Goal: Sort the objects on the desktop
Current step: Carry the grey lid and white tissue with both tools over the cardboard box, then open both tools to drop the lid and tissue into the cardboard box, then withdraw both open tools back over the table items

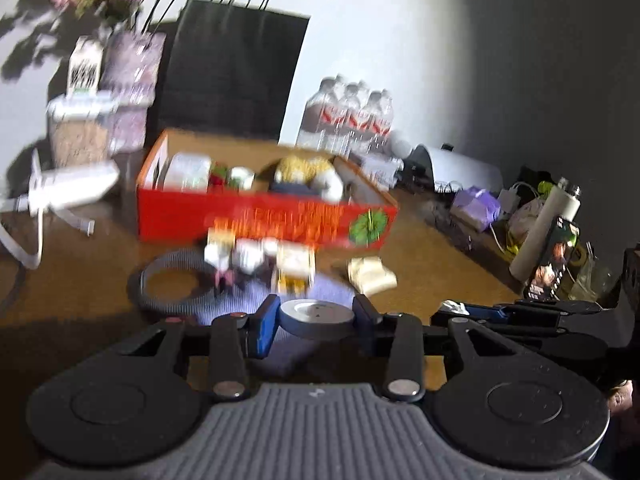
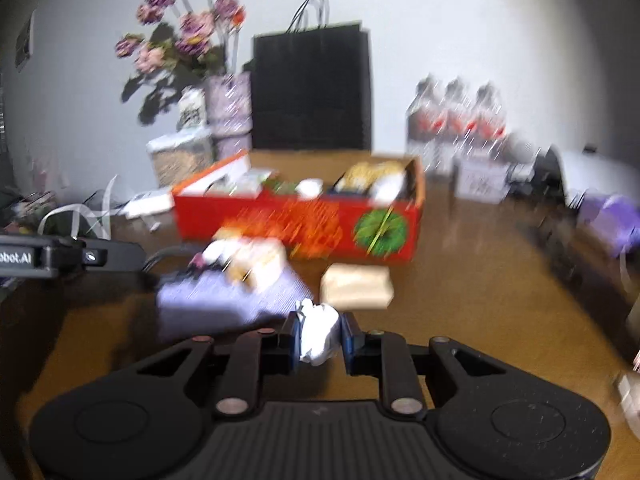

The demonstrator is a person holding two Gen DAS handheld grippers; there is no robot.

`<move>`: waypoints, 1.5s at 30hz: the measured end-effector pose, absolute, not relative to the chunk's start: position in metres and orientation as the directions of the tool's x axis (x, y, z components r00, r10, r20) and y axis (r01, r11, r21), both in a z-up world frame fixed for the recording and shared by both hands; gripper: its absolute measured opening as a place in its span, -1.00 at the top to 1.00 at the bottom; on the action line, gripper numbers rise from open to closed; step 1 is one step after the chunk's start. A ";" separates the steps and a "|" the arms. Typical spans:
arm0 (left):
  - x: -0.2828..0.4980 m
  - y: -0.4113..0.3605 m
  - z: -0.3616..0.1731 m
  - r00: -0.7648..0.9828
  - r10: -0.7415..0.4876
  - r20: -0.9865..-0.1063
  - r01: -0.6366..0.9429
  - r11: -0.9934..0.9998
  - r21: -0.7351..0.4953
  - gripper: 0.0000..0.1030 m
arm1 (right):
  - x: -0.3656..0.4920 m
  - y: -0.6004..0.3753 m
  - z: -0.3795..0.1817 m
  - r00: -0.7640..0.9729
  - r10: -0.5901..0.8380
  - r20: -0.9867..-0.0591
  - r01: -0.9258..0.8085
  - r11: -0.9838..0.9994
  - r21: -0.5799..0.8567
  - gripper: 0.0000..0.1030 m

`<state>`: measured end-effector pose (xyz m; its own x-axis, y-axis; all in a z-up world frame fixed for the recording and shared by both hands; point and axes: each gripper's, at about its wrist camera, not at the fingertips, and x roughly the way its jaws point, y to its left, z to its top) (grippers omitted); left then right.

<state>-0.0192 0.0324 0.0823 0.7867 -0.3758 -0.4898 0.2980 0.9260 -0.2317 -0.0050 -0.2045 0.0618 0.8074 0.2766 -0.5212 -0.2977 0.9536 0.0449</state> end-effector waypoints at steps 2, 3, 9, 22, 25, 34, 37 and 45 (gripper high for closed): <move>0.004 0.032 0.096 0.788 -0.372 -0.491 0.312 0.928 -0.204 0.22 | 0.011 -0.208 0.078 0.835 0.268 -0.480 -0.292 0.956 0.025 0.62; 0.016 0.032 0.102 0.788 -0.372 -0.491 0.316 0.928 -0.196 0.22 | 0.021 -0.211 0.086 0.844 0.271 -0.462 -0.292 0.956 0.026 0.62; 0.118 0.036 0.132 0.788 -0.375 -0.489 0.328 0.927 -0.182 0.22 | 0.120 -0.217 0.123 0.816 0.365 -0.449 -0.346 0.930 0.126 0.62; 0.263 0.025 0.049 0.654 -0.269 -0.707 0.263 0.957 -0.120 -0.02 | 0.268 -0.177 0.057 0.683 0.145 -0.715 -0.238 0.971 -0.030 0.19; 0.258 0.024 0.054 0.675 -0.263 -0.690 0.281 0.956 -0.089 -0.36 | 0.269 -0.171 0.054 0.699 0.133 -0.702 -0.237 0.970 -0.052 0.14; 0.214 0.029 0.111 0.739 -0.244 -0.628 0.251 0.965 -0.079 -0.77 | 0.224 -0.186 0.092 0.760 0.201 -0.618 -0.235 0.972 0.027 -0.30; 0.177 0.035 0.118 0.768 -0.227 -0.598 0.223 0.971 -0.082 -0.98 | 0.182 -0.195 0.094 0.768 0.255 -0.587 -0.255 0.963 0.084 -0.43; 0.068 0.034 0.094 0.806 -0.192 -0.560 0.187 0.980 -0.067 -1.00 | 0.077 -0.198 0.061 0.735 0.333 -0.590 -0.321 0.938 0.128 -0.53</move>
